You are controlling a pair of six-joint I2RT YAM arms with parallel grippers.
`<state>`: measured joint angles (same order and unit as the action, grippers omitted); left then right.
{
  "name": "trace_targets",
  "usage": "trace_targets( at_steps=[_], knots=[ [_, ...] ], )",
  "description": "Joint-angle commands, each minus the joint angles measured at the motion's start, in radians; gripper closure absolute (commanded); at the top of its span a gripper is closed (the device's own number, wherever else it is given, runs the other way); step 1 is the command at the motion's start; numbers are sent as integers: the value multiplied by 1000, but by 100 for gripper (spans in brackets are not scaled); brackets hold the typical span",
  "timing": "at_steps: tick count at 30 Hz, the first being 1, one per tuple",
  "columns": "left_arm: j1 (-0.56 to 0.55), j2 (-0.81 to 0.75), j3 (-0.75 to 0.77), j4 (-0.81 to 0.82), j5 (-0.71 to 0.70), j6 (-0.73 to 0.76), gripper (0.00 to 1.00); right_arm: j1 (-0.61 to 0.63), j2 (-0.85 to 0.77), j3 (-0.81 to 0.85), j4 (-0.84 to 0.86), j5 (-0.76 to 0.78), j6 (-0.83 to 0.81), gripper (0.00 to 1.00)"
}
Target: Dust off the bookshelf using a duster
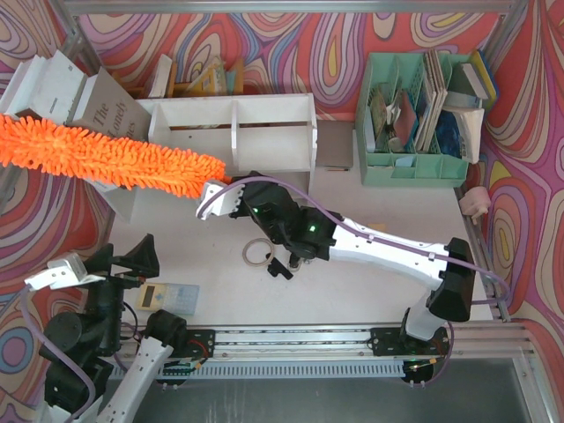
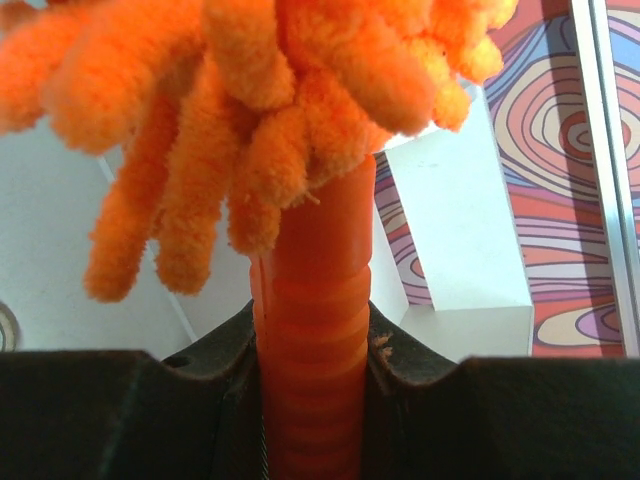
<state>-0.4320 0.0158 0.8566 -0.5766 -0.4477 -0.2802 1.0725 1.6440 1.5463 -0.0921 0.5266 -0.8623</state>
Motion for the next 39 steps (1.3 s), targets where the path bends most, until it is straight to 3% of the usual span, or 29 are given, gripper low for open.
trace_targets(
  at_steps=[1,12,24,39],
  knots=[
    [0,-11,-10,10,37,18,2,-7,-47,12,60,-3,37,100],
    [0,-12,-1,-14,31,4,2,-9,-83,-124,23,1,82,100],
    [-1,-11,-30,-3,43,-52,2,-8,-64,18,-19,-7,73,100],
    [0,-10,-37,1,-11,-47,2,-7,-122,-251,-27,-27,195,100]
  ],
)
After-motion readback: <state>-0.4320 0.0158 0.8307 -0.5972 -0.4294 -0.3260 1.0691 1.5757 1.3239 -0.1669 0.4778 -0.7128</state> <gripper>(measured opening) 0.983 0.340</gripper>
